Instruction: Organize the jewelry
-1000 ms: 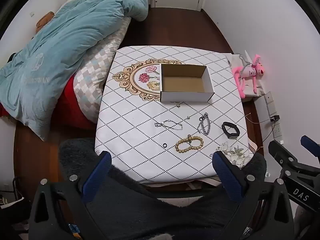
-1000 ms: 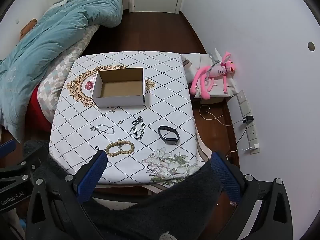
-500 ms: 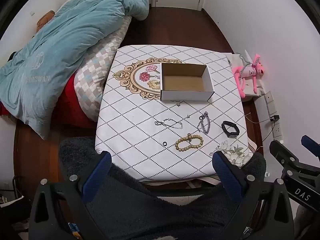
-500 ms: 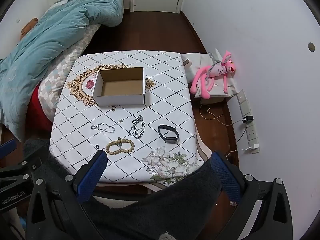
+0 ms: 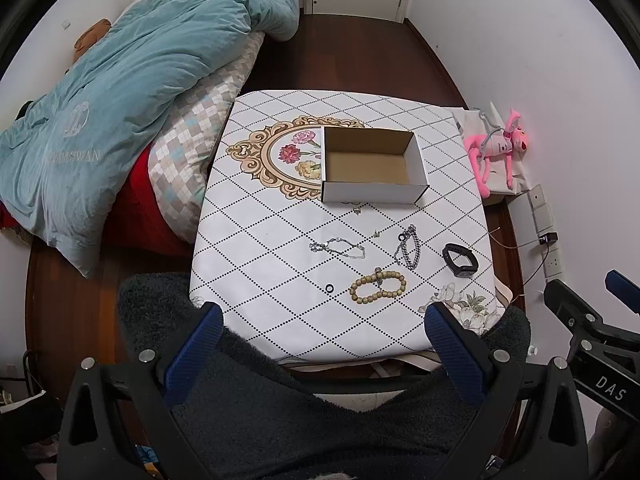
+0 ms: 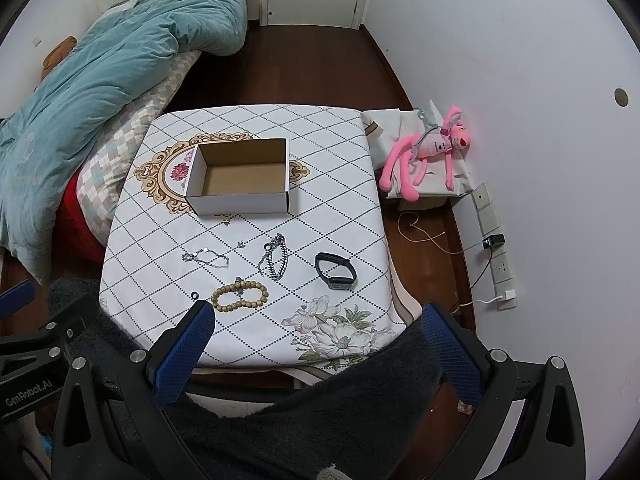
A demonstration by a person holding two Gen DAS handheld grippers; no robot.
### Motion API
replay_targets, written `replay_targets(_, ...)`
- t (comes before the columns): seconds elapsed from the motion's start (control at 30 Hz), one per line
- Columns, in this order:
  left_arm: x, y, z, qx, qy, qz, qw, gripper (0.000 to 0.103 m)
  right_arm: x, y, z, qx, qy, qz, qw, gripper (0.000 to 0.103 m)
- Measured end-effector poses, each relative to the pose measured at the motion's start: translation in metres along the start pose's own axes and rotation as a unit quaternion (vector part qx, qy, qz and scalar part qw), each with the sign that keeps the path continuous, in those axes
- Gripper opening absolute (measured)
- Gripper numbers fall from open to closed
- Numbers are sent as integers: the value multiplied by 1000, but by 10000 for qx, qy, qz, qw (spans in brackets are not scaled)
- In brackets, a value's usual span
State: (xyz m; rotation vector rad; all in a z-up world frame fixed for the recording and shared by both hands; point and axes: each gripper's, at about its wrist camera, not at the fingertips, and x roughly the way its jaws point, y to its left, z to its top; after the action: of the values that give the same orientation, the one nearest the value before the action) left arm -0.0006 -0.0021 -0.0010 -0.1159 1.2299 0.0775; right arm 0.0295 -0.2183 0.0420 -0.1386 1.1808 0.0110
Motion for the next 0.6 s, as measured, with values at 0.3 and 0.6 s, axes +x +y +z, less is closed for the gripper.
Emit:
replay_targets(0.3,-5,3,-1,-30,-5,-23,10000,103,-2,-2,1,-2,-15,-5,10000,103)
replay_targets(0.6,-5,3,0,-24,2,-31,10000,103,-4,-3,4,-15,-2,-3,10000,103)
